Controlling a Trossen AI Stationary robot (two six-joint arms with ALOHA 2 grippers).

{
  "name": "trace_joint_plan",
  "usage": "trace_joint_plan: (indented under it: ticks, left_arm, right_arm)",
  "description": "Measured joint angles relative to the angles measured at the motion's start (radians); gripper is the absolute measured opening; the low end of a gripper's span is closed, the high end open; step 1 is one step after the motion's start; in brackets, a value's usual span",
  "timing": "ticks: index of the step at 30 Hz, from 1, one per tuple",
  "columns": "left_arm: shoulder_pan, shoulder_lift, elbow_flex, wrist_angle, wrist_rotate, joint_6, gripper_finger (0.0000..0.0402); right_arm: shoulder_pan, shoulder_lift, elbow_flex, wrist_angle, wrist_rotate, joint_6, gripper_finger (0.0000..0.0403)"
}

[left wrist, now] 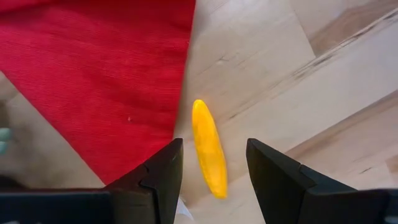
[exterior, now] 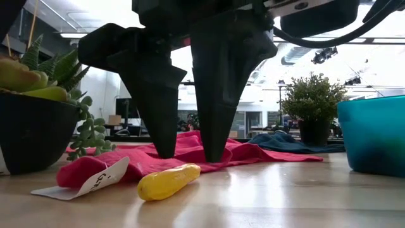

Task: Pick and placing Produce into tupperware
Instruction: Put the yellow corn into the blue bin

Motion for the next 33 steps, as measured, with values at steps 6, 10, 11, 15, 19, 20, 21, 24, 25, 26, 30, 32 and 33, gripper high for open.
trace_joint_plan:
  ticks: [6, 10, 11, 15, 19, 20, 21, 24, 25, 26, 30, 32, 33]
  left_arm:
    - [0.002, 0.0, 0.0, 0.0, -0.01, 0.008, 0.0165]
    - [0.006, 0.005, 0.0, 0.003, -0.007, 0.011, 0.0165]
    - [0.007, 0.008, 0.0, 0.001, -0.002, 0.017, 0.0165]
    - [0.008, 0.012, 0.0, 0.006, 0.011, 0.024, 0.0165]
    - [0.008, 0.021, -0.001, 0.0, 0.012, 0.021, 0.0165]
    - [0.008, 0.021, -0.001, 0.002, 0.018, 0.021, 0.0165]
    - [0.008, 0.022, 0.0, 0.003, 0.026, 0.021, 0.0165]
    - [0.008, 0.036, 0.002, 0.009, 0.054, 0.023, 0.0165]
    - [0.008, 0.035, 0.002, 0.008, 0.061, 0.025, 0.0165]
    - [0.007, 0.036, 0.001, 0.009, 0.061, 0.025, 0.0165]
    - [0.005, 0.036, 0.001, 0.011, 0.042, 0.024, 0.0165]
    - [0.006, 0.036, 0.001, 0.011, 0.041, 0.025, 0.0165]
    - [0.006, 0.036, 0.001, 0.011, 0.042, 0.024, 0.0165]
  right_arm:
    - [0.0, 0.0, 0.0, 0.0, 0.01, 0.0, 0.0156]
    - [0.0, 0.0, 0.0, 0.0, 0.01, 0.0, 0.0156]
    - [0.0, 0.0, 0.0, 0.0, 0.01, 0.0, 0.0156]
    - [0.0, 0.0, 0.0, 0.0, 0.009, 0.003, 0.0156]
    - [0.0, 0.0, 0.0, 0.001, 0.009, 0.003, 0.0156]
    - [0.0, 0.0, 0.0, 0.001, 0.009, 0.003, 0.0156]
    - [0.0, 0.0, 0.0, 0.001, 0.009, 0.003, 0.0156]
    - [0.0, 0.0, 0.0, 0.002, 0.009, 0.003, 0.0156]
    - [0.0, 0.0, 0.0, 0.002, 0.009, 0.003, 0.0156]
    - [0.0, 0.0, 0.0, 0.002, 0.009, 0.003, 0.0156]
    - [0.0, 0.0, 0.0, 0.002, 0.009, 0.003, 0.0156]
    - [0.0, 0.0, 0.0, 0.002, 0.009, 0.003, 0.0156]
    - [0.0, 0.0, 0.0, 0.002, 0.009, 0.003, 0.0156]
